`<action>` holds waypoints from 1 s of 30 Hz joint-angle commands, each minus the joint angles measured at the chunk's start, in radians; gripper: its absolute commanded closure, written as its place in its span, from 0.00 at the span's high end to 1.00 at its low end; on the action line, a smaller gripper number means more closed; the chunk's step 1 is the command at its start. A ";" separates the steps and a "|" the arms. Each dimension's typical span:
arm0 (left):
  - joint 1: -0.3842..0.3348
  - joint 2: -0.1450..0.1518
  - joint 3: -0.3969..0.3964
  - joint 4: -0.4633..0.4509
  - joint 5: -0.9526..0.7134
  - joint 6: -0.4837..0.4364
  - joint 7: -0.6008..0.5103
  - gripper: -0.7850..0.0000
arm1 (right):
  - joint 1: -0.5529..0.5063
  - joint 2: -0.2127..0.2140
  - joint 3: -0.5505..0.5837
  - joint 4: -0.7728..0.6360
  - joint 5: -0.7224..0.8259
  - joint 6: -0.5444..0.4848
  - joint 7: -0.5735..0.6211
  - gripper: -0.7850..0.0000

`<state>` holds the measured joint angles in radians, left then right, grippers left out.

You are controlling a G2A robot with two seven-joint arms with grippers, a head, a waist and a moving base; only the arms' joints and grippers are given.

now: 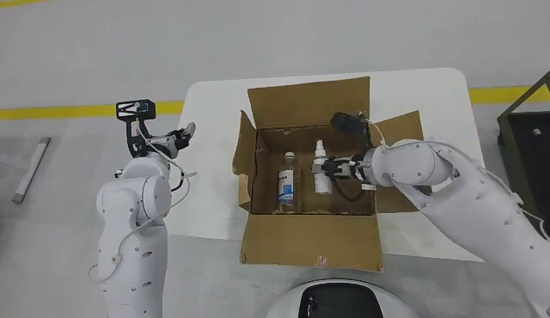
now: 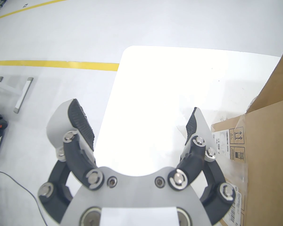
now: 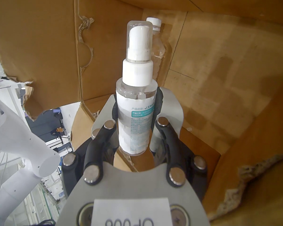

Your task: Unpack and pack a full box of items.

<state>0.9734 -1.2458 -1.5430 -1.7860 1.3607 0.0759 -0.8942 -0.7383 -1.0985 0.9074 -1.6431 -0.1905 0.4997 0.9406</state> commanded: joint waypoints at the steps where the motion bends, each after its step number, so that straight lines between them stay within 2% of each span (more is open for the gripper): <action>1: 0.000 0.000 0.000 0.000 0.000 0.000 0.000 1.00 | 0.002 -0.004 -0.003 -0.006 0.012 0.010 -0.017 0.00; 13: 0.000 0.000 0.000 0.000 0.000 0.000 0.000 1.00 | 0.000 -0.004 0.000 -0.007 0.013 0.007 -0.024 0.00; 18: 0.000 0.000 0.000 0.000 0.000 0.000 0.000 1.00 | -0.045 0.001 0.011 -0.024 -0.005 -0.007 -0.050 0.00; 30: 0.000 0.000 0.000 0.000 0.000 0.000 0.000 1.00 | 0.007 -0.049 -0.111 0.066 -0.037 0.062 -0.143 0.00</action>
<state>0.9734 -1.2458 -1.5429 -1.7861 1.3607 0.0759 -0.8942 -0.7385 -1.1426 0.8068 -1.5933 -0.2277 0.5567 0.8006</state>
